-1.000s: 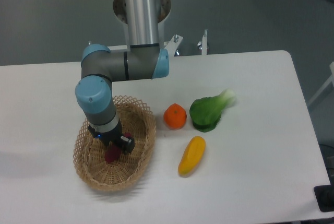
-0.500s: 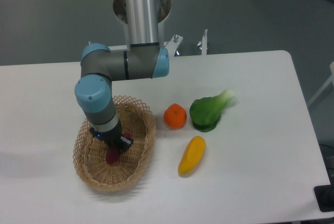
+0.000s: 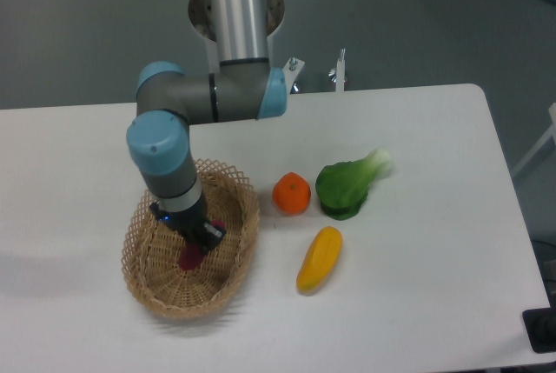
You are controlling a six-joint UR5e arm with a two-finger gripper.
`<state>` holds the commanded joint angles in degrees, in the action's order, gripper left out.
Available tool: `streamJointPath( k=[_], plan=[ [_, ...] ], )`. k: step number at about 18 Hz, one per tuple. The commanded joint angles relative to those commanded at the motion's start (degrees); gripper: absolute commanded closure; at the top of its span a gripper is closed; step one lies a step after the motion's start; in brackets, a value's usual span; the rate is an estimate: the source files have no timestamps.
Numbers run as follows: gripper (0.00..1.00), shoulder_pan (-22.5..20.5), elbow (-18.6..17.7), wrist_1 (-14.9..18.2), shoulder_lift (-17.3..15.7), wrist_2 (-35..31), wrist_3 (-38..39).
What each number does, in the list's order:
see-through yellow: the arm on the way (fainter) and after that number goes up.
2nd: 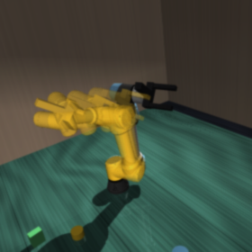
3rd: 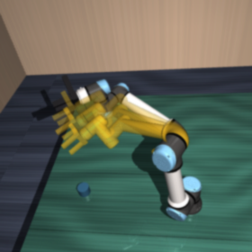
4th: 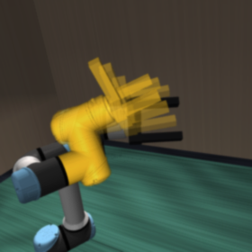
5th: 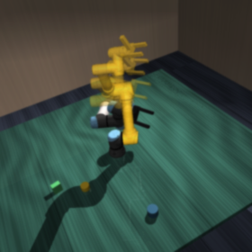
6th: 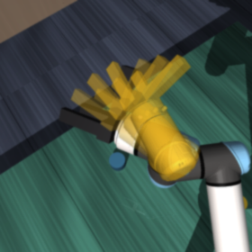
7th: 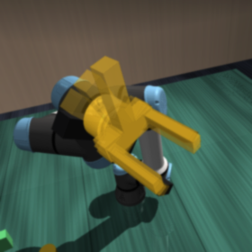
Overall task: Pick up the sweet potato from the basket
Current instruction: 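Lift the sweet potato out of the basket and carry it past the bok choy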
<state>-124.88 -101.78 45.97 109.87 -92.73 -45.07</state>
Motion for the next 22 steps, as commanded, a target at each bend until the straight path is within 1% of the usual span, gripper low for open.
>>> streamJointPath(
  k=[2, 4, 6, 10, 13, 15, 16, 17, 22],
  plan=[
    [0.63, -3.69, 1.14, 0.26, -0.97, 0.09, -2.99],
    [0.63, -7.55, 2.28, 2.97, -2.02, 0.18, -7.11],
    [0.64, -12.38, 3.51, 6.05, -2.82, 0.7, -13.26],
    [0.63, -20.65, 5.8, 9.13, -3.43, 2.55, -23.28],
    [0.63, -25.31, 7.55, 10.81, -3.43, 3.95, -29.88],
    [0.63, -27.86, 8.61, 11.95, -3.43, 4.39, -33.66],
    [0.63, -28.31, 8.7, 12.3, -3.43, 4.4, -34.55],
    [0.63, -29.18, 9.22, 13.35, -3.43, 4.48, -36.3],
    [0.63, -30.33, 10.2, 13.36, -3.43, 4.57, -36.32]
  ],
)
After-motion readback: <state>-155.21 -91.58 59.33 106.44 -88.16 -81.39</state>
